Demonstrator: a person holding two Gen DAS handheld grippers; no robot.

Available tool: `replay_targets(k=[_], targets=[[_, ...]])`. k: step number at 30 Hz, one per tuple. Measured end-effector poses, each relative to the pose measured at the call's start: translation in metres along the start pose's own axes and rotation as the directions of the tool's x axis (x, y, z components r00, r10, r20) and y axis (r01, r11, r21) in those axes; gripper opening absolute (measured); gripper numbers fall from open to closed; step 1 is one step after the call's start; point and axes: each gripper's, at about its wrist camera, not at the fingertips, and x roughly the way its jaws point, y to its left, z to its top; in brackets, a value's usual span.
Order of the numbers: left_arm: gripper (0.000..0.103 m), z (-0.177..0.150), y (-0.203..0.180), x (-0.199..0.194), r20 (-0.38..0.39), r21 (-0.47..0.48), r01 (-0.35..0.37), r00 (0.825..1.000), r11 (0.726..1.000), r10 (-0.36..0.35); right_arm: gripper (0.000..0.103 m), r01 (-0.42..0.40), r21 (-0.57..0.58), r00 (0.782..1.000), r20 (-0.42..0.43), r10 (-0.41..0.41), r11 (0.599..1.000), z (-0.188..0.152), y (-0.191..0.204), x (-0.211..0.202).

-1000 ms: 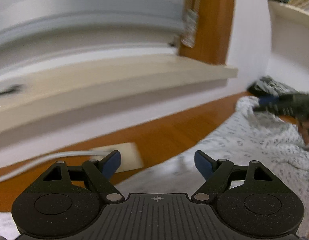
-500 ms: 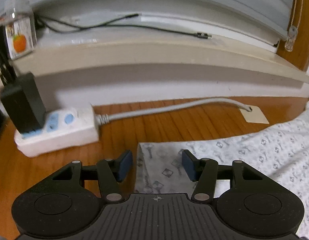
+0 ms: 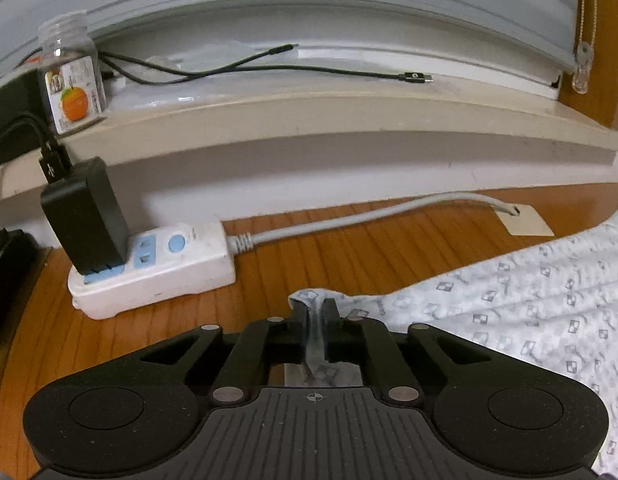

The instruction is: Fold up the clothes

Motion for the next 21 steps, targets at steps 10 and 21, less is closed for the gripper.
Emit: replay_targets(k=[10,21], targets=[[0.071,0.031,-0.068,-0.022,0.102,0.105,0.059,0.992,0.993,-0.070,0.066,0.002,0.000,1.000,-0.001,-0.002,1.000,0.000,0.001,0.000],[0.080,0.012,-0.176,0.013,0.027,0.239,0.254,0.963,0.937,-0.268,0.070,-0.011,0.068,0.995,0.101,0.004,0.998,-0.019,-0.018,-0.083]])
